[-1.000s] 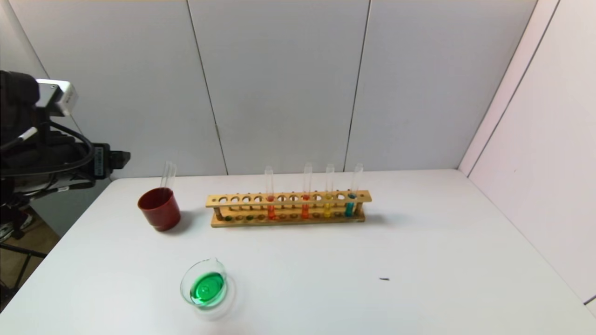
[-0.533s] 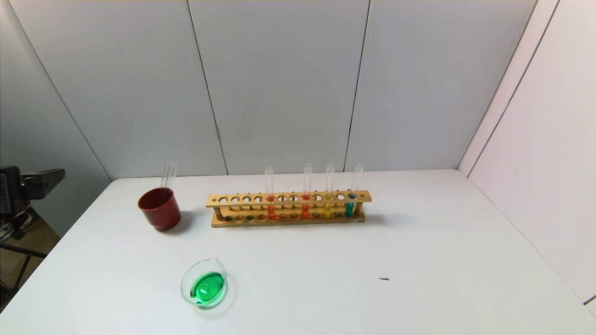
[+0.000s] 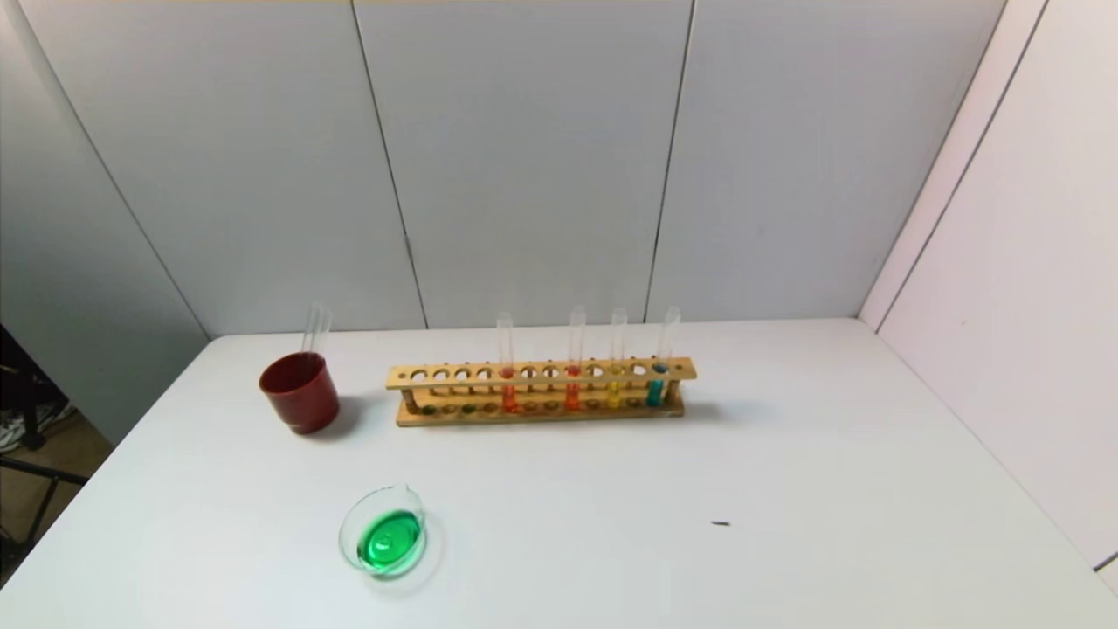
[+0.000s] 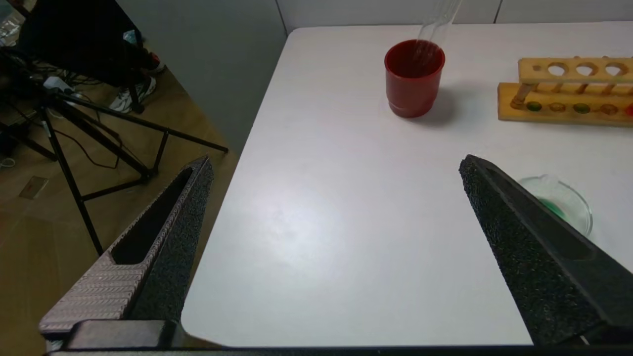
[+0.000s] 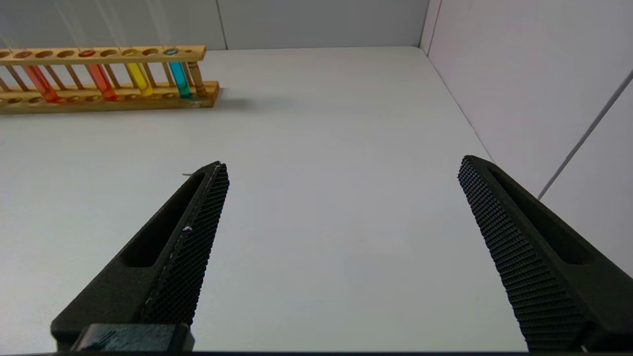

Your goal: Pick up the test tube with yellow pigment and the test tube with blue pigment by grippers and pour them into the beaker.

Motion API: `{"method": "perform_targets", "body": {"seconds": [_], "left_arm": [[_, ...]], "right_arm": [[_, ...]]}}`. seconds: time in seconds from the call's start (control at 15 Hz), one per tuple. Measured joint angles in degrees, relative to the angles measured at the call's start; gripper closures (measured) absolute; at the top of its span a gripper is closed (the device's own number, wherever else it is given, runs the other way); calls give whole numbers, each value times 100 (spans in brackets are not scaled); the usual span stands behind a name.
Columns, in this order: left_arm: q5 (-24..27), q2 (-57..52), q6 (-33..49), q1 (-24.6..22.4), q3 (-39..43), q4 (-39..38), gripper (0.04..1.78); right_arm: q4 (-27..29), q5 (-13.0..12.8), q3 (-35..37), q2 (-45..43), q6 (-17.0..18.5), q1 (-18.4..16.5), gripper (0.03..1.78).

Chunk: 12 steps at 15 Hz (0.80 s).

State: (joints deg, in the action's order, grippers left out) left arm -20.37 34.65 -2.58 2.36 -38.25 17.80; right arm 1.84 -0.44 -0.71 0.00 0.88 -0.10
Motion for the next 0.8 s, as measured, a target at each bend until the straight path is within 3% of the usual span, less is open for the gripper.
{"method": "perform_targets", "body": {"seconds": [0.2,0.53,0.8], "left_arm": [[1,-775,27,-2,372,468,7],[34,-1855,11,-33,1224,468,7],[485,-2666,-79,-226,1921,425,7]], "right_arm": [[-2,0,0,0,-2,0,11],[0,0,0,0,0,0,11],[0,0,0,0,0,0,11]]}}
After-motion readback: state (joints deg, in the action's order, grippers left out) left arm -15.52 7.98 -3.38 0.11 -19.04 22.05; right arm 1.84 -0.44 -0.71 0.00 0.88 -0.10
